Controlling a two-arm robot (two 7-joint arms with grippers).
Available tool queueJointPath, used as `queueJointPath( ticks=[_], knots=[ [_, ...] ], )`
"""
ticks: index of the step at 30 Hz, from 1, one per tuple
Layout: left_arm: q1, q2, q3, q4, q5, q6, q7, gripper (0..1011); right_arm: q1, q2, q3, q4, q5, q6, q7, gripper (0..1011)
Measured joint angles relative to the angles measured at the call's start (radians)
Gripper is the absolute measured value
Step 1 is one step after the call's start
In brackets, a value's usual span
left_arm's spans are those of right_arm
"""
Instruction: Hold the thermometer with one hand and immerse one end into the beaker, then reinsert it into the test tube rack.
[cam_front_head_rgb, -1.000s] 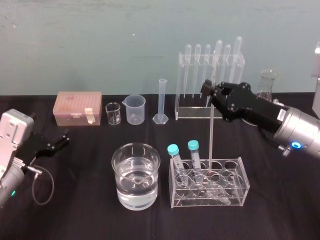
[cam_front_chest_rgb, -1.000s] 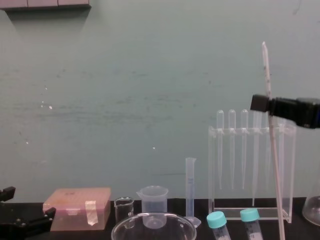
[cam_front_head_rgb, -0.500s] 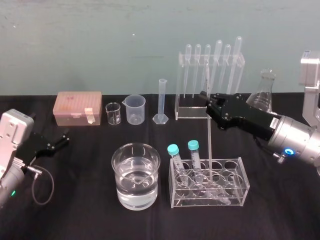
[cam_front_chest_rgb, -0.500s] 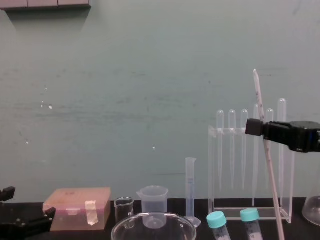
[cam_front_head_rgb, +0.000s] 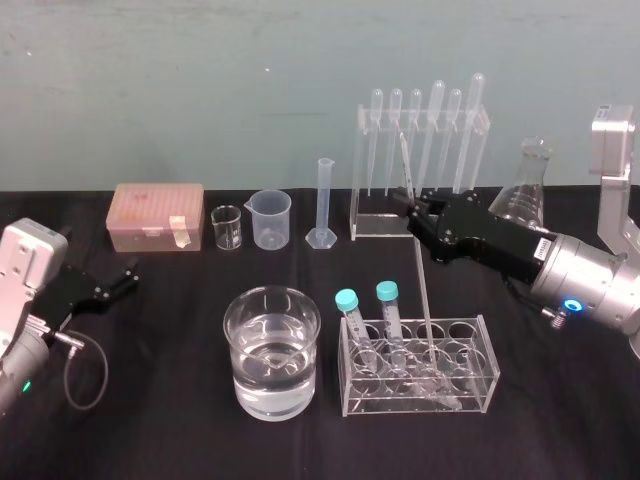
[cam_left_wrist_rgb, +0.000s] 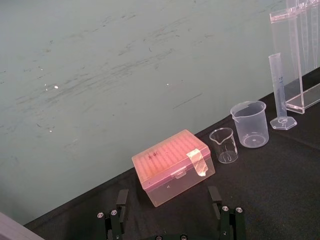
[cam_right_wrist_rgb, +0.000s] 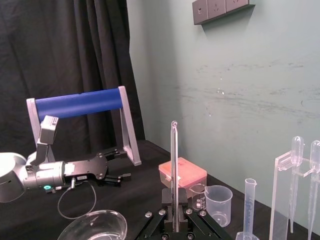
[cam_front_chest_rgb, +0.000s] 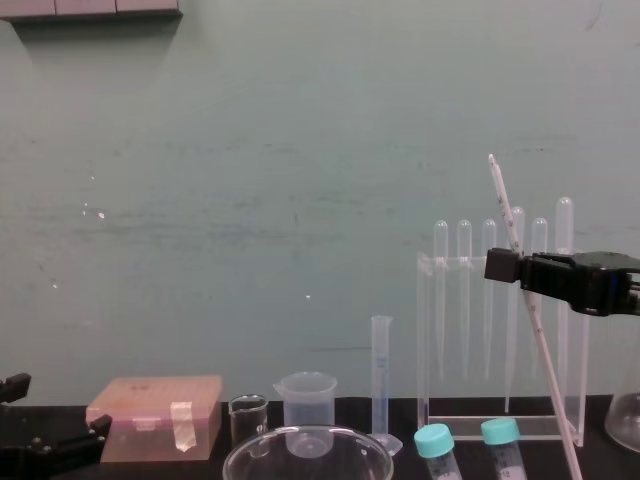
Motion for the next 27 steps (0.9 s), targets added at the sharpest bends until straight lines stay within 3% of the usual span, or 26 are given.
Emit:
queueJointPath(
  ticks=[12, 27],
  knots=[
    [0.000, 0.000, 0.000, 0.000, 0.000, 0.000, 0.000, 1008, -0.001, 0.001, 0.000, -0.001, 0.001, 0.002, -0.001, 84],
    [0.000, 0.000, 0.000, 0.000, 0.000, 0.000, 0.000, 1008, -0.002, 0.002, 0.001, -0.002, 0.001, 0.002, -0.001, 590]
  ],
)
